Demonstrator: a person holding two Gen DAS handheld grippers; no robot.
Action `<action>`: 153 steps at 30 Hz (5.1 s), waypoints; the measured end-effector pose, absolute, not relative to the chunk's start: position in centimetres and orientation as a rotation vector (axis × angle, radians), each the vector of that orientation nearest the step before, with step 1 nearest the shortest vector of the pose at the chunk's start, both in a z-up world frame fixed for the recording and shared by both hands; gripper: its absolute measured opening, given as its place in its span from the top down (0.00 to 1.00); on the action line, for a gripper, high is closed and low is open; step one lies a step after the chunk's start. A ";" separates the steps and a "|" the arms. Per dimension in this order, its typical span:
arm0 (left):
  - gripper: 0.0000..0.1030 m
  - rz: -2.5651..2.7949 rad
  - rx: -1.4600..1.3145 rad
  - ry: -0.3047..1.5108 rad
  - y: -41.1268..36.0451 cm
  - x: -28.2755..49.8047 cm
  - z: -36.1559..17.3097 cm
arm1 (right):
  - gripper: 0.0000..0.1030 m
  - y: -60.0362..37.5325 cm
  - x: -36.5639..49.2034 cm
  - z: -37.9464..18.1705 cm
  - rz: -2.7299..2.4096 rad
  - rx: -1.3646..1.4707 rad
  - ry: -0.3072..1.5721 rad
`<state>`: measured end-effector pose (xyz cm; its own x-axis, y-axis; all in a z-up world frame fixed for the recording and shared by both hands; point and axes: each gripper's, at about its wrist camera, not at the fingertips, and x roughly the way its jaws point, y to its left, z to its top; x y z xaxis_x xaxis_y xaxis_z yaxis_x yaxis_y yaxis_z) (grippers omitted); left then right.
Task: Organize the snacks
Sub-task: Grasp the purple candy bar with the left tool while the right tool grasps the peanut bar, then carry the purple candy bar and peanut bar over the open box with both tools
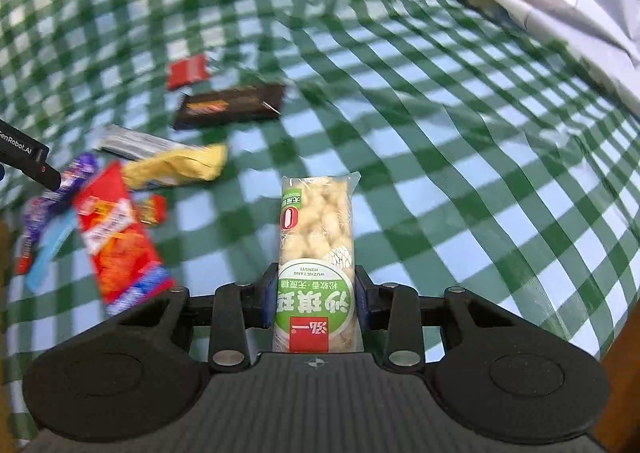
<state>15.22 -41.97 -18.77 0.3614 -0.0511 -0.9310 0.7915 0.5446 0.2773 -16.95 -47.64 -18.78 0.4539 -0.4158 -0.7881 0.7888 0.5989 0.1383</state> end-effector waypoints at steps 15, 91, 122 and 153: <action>0.88 -0.657 0.604 1.089 -37.9 14.7 -13.7 | 0.63 -48.0 -17.3 -18.6 -0.806 0.565 0.714; 0.88 -0.448 0.207 0.950 8.7 -8.1 2.7 | 0.63 -10.3 -23.8 -0.2 -0.150 0.226 0.648; 0.88 -0.438 0.208 0.932 6.7 -3.3 3.6 | 0.63 -10.5 -19.8 -0.5 -0.144 0.228 0.640; 0.88 -0.398 0.358 1.064 -2.4 9.1 -3.9 | 0.63 -16.6 -7.0 -5.4 -0.133 0.316 0.724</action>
<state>9.14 -2.42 -3.94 0.4273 -0.1417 -0.8929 0.4793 0.8730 0.0908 -7.02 -16.57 -5.38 0.7436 -0.0106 -0.6685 0.2275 0.9442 0.2381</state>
